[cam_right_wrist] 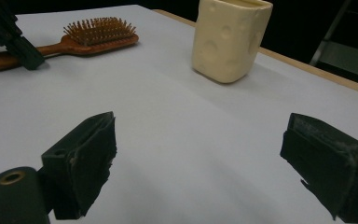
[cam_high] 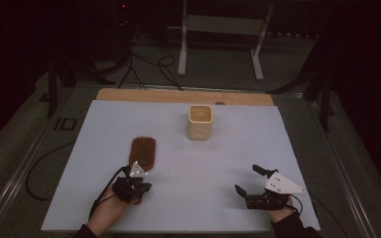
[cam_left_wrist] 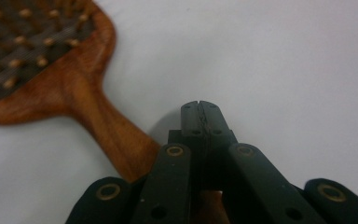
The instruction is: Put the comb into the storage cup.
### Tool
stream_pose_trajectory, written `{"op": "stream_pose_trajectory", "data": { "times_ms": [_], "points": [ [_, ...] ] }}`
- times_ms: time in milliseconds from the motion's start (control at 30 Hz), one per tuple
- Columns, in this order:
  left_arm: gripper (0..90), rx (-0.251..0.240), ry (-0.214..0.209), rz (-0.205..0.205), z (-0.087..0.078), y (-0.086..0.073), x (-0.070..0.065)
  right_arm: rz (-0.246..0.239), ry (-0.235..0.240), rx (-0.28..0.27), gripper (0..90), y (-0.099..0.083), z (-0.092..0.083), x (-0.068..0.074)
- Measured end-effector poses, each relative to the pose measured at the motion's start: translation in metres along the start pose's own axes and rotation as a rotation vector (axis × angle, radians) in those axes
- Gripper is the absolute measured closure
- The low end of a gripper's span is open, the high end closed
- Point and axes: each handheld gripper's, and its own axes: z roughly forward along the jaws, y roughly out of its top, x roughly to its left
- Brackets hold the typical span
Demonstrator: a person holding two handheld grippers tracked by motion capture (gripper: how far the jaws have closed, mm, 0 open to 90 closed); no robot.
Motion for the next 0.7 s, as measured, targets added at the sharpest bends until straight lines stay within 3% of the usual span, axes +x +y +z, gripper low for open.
{"op": "stream_pose_trajectory", "data": {
  "times_ms": [300,700],
  "points": [
    [90.0,0.015,0.034,-0.025,-0.012,-0.011,0.017,-0.002,0.004,-0.002,9.7,0.001,0.000,0.001],
    [90.0,0.021,0.058,-0.039,-0.023,-0.018,0.029,-0.003,0.004,-0.001,9.7,0.000,0.000,0.001]
  ]
}}
